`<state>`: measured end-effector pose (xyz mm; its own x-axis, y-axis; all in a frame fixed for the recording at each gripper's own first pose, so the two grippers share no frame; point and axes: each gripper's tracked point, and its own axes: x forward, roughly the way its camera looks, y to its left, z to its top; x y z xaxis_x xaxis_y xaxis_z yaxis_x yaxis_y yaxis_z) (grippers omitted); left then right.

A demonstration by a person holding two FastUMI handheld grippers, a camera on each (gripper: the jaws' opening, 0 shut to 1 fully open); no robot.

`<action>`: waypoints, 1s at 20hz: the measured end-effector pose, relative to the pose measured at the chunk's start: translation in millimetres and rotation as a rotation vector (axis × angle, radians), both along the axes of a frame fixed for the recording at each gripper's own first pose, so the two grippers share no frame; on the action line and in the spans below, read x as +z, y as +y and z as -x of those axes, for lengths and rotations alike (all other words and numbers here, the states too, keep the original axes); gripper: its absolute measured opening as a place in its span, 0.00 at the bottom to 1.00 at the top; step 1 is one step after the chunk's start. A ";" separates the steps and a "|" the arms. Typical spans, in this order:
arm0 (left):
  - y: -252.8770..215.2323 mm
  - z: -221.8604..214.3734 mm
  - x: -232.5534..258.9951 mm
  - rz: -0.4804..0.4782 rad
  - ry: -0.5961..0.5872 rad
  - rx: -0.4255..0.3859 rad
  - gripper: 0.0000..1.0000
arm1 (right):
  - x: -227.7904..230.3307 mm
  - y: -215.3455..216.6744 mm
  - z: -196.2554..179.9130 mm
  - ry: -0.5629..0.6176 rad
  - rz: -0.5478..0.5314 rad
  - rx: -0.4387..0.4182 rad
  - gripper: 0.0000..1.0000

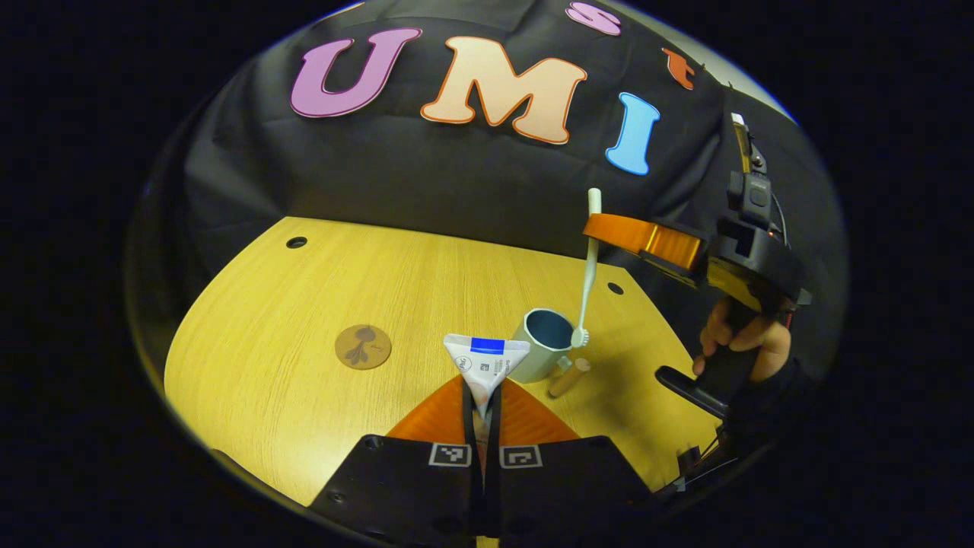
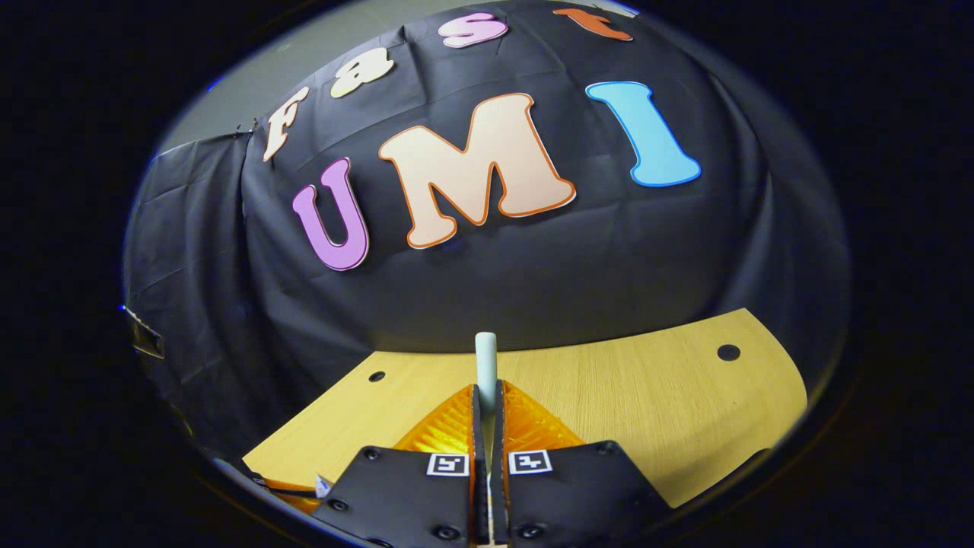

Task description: Put the toothbrush and toothpaste on the desktop into the cup, then pick up the cup and place it on the coaster on the desktop.

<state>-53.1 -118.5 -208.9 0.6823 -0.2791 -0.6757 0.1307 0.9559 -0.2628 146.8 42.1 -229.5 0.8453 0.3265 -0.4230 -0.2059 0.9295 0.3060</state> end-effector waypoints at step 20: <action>-0.8 -15.3 21.6 -0.012 -0.061 -0.012 0.00 | -116.4 -11.6 13.6 0.141 0.209 0.013 0.11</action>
<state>-37.8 -119.3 -187.3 0.7193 -0.2796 -0.6360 0.1577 0.9573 -0.2424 133.2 30.5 -345.9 0.7691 0.2301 -0.5963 -0.1875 0.9731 0.1337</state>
